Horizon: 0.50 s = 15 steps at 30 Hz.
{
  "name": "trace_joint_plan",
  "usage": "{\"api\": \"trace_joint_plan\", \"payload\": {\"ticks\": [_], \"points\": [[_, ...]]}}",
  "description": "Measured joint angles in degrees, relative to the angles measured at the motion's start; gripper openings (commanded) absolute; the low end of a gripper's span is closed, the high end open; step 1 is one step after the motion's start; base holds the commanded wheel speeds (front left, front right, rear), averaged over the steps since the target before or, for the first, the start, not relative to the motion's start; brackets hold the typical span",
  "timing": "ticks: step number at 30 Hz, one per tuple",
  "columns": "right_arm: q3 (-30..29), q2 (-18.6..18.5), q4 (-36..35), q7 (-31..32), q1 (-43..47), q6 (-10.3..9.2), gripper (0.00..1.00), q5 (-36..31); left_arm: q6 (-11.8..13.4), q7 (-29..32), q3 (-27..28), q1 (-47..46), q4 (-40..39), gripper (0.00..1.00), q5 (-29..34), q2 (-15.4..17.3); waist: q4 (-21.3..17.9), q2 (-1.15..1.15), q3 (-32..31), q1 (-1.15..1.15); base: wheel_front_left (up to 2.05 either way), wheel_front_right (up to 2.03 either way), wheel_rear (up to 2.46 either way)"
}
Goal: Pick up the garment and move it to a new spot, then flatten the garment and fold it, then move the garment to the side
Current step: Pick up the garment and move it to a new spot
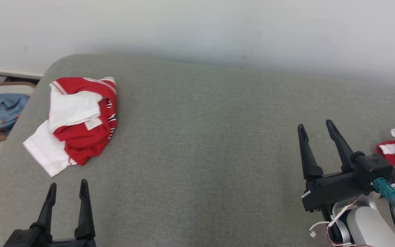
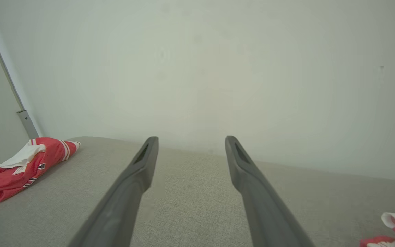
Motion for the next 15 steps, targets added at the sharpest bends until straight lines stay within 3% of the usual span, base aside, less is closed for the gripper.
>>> {"api": "trace_joint_plan", "payload": {"ticks": [15], "points": [[0.65, -0.41, 0.25, 0.48, 0.04, 0.24, 1.0, -0.55, 0.0, 0.09, 0.05, 0.6, -0.44, 1.0, 0.47, -1.0, 11.57, 0.0, 0.09, 0.0, 0.0, 0.0, 0.0]]}}
